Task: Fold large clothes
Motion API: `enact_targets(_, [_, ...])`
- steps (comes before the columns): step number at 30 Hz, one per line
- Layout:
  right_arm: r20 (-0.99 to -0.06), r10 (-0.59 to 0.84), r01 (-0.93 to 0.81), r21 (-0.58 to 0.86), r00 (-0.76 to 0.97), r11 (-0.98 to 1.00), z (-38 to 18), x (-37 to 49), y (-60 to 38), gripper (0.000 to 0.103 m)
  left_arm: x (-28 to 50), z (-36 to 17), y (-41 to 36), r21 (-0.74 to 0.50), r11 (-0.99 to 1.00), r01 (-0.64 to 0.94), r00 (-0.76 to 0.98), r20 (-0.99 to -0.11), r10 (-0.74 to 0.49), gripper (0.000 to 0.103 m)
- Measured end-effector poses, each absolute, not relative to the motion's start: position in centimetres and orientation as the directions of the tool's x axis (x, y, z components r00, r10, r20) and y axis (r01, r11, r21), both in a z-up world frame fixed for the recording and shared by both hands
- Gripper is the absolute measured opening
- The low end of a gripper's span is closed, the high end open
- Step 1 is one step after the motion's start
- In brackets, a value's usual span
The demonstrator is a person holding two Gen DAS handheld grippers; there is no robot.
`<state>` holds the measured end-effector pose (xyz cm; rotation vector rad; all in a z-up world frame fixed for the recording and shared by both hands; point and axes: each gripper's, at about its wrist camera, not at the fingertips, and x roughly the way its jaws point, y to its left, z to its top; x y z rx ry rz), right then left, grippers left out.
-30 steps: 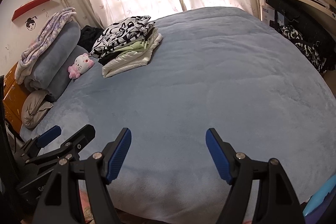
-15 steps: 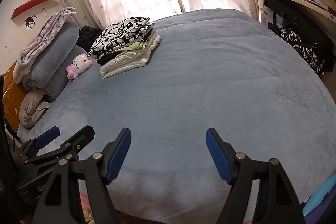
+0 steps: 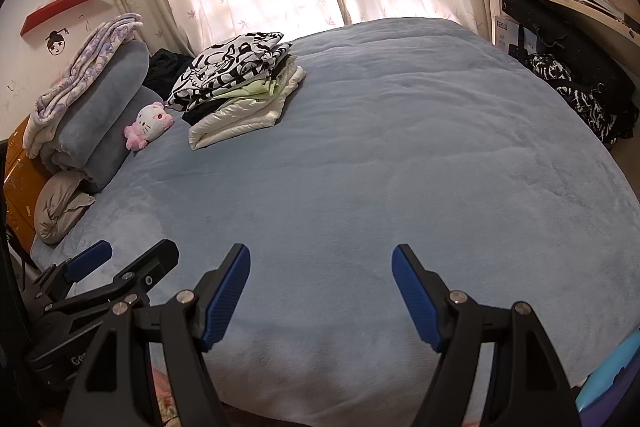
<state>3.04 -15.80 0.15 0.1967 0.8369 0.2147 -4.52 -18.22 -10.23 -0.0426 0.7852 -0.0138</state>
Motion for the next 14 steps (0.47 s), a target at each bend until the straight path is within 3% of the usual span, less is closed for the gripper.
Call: enact_targets(14, [-0.712,0.263,-0.110,0.255,0.651,0.961,0.12,2.95,-15.83,0.074,-4.73,-10.38,-18.20,-0.042,0.999,-0.004,0.707,-0.706,-0.027,0.094])
